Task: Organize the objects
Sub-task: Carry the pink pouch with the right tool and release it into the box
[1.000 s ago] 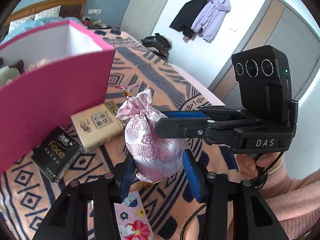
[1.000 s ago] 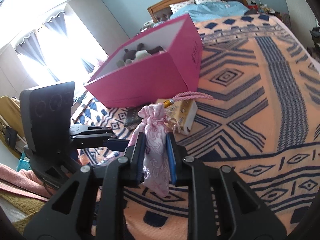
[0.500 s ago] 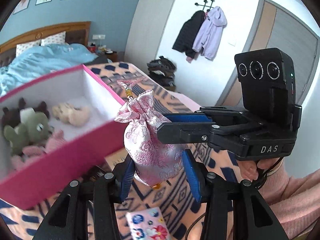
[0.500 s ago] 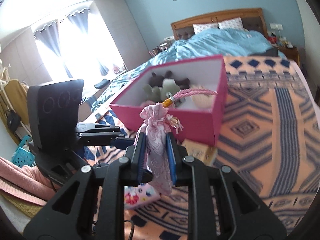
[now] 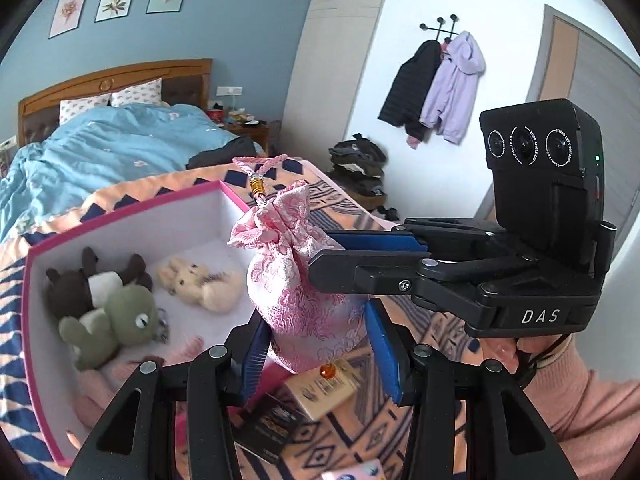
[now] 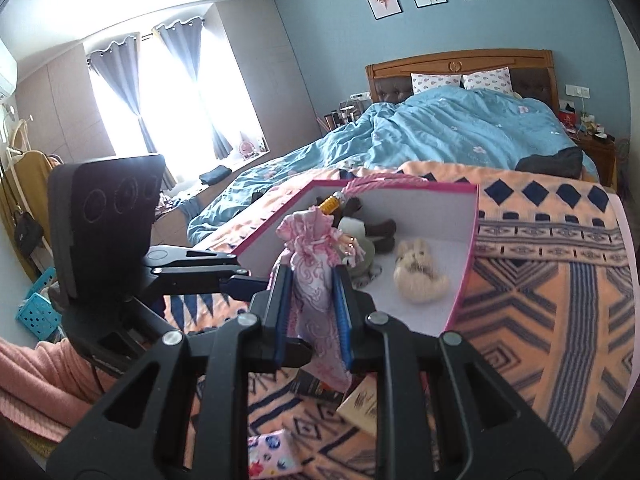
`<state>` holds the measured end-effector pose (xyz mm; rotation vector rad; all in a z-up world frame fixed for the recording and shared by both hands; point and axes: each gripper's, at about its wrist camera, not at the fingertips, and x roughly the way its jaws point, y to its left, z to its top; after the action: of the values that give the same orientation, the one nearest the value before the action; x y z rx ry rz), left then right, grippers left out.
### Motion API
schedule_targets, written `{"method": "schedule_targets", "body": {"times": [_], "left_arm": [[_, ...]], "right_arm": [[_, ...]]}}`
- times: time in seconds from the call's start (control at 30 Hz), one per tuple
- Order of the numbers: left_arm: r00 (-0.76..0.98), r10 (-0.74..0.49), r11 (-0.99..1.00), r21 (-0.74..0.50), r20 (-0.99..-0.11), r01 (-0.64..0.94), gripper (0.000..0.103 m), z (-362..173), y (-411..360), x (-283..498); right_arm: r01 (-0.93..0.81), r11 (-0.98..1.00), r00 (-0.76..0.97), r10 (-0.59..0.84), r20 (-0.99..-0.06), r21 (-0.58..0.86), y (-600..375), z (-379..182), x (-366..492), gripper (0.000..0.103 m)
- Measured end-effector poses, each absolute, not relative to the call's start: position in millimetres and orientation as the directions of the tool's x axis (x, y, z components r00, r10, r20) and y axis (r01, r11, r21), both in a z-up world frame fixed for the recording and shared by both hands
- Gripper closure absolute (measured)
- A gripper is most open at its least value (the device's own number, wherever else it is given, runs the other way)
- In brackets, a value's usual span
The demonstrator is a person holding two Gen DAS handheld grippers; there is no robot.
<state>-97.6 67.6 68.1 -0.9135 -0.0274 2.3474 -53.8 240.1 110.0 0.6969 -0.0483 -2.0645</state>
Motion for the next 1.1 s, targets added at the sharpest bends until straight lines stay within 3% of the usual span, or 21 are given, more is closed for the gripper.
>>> {"method": "schedule_targets", "body": {"times": [0.73,1.1], "left_arm": [[-0.533,0.46,-0.878,-0.275,-0.711,-0.391,0.056,31,66,-212],[-0.476,0.385,-0.918,-0.274,-0.791,-0.287,0.053,5,66,-243]], "right_arm": [[0.688,-0.663,-0.422,-0.697,-0.58,0.295,207,80,-169,0.08],[0.624,-0.758,-0.488,-0.568,-0.663,0.19,192,62,-204,0.079]]}}
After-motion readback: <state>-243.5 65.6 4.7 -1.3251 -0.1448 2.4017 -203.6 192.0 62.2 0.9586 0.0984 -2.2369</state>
